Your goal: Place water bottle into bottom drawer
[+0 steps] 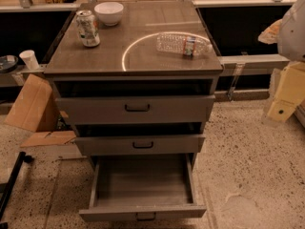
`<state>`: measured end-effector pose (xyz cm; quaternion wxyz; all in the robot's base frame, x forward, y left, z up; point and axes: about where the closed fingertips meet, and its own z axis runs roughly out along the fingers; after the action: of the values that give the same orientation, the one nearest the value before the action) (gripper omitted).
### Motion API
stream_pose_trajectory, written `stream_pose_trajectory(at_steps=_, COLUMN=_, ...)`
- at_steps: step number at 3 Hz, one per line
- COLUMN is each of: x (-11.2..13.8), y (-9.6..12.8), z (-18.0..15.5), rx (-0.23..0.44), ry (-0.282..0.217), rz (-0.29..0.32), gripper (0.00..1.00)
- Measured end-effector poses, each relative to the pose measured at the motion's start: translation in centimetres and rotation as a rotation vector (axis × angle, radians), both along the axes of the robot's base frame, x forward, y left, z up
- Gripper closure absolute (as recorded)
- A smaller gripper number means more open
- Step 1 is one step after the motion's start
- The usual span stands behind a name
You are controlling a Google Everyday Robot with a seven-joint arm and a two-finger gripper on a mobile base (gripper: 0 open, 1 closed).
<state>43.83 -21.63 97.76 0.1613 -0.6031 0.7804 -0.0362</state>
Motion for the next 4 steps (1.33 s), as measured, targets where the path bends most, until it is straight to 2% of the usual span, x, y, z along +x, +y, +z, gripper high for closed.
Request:
stream_pose_trajectory(at_steps=1, x=0.8, y=0.1, z=0.0, rx=0.009, ry=-0.009, rz=0.005, gripper=0.0)
stream_pose_trajectory(at_steps=2, x=4.9, y=0.3, z=-0.3, rx=0.056, ry=-0.044, rz=0.031, gripper=0.0)
stream_pose_trajectory(at_steps=3, x=10.0, y=0.4, z=-1.3, rx=0.147, ry=-0.092, rz=0.038, gripper=0.0)
stream_pose_trajectory(at_steps=4, x=14.5, y=1.7, z=-2.9, rx=0.252, ry=-0.11, rz=0.031, gripper=0.0)
